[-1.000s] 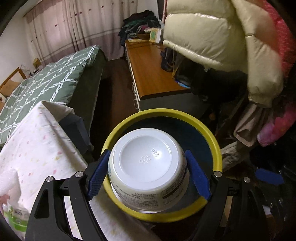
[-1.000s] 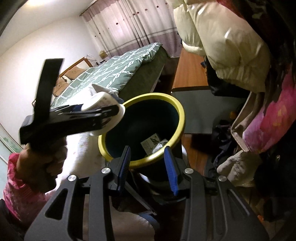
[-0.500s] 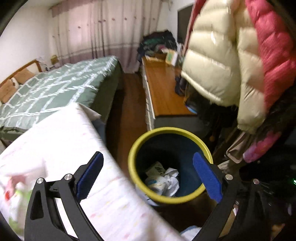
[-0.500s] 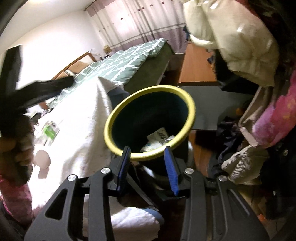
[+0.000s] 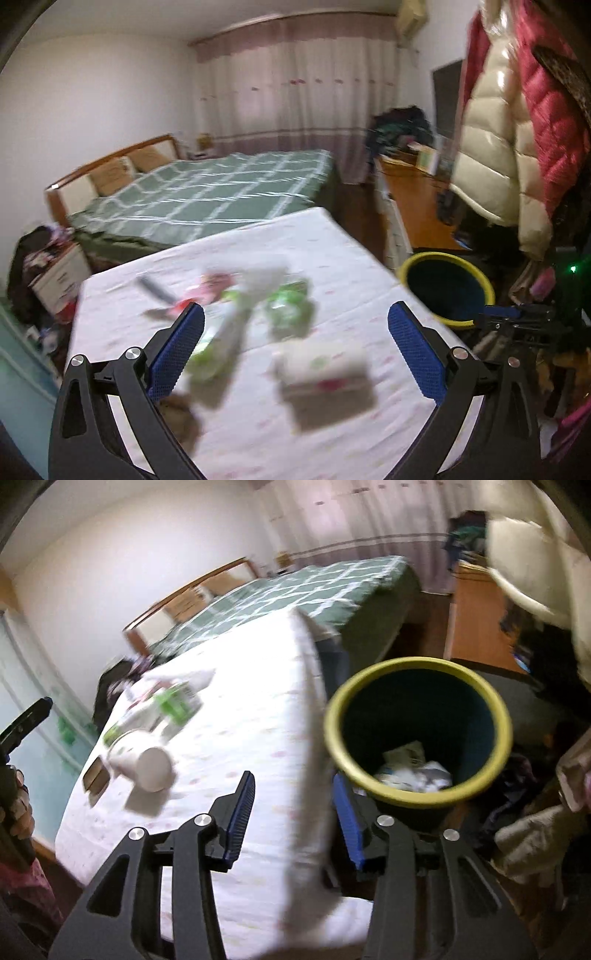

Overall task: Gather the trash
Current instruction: 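Reach the right tool to the white paper cup and grasp it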

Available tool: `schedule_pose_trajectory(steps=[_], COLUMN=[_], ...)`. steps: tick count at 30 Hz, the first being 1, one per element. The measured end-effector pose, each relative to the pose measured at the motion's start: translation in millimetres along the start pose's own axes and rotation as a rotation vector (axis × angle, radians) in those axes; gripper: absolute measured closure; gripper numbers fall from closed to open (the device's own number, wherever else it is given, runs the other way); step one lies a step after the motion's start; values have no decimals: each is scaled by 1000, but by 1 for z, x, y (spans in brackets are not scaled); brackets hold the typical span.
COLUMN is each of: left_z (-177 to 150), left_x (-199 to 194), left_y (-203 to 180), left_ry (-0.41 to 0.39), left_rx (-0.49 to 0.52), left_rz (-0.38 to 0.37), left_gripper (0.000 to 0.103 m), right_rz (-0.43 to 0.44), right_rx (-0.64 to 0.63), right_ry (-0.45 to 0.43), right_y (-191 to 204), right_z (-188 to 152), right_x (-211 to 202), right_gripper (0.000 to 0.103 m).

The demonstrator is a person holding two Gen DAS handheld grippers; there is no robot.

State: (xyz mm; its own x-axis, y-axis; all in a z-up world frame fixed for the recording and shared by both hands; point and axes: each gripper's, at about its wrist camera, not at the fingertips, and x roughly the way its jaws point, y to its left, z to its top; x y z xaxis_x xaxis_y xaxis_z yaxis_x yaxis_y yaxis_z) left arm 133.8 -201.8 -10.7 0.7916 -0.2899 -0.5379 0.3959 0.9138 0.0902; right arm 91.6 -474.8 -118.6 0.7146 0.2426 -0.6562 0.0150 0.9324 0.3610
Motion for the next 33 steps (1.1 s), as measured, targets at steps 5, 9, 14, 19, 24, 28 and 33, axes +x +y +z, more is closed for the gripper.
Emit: schedule_pose_trajectory(steps=[5,9,14,19,24,28,33], left_z=[-23,-35,-44,-45,-38,-31,-29], left_x=[-34,-42,-41,-41,-45,-52,-52], left_y=[51,67,73,71,64,62,61], left_ry=[-35,-31,-13,-10,-21,-43,-44], left_rx=[-67,-108,-130,-134,-133,-139,-145], left_rz=[70,83,78,75,53,29,18], left_gripper=[5,5,5,5,5,5,5], right_rz=[126,242,325,367,393,442,481], right_rx=[-113,-194,-268,-352,-425,-443,-449], right_ry=[79,128,182,234,275,318,329], right_y=[50,88,116,128,138,142,145], right_z=[4,5,15,30,36,35,32], right_x=[24,41,66,96,119,128,133], right_gripper=[53,26,9,8,8,8,8])
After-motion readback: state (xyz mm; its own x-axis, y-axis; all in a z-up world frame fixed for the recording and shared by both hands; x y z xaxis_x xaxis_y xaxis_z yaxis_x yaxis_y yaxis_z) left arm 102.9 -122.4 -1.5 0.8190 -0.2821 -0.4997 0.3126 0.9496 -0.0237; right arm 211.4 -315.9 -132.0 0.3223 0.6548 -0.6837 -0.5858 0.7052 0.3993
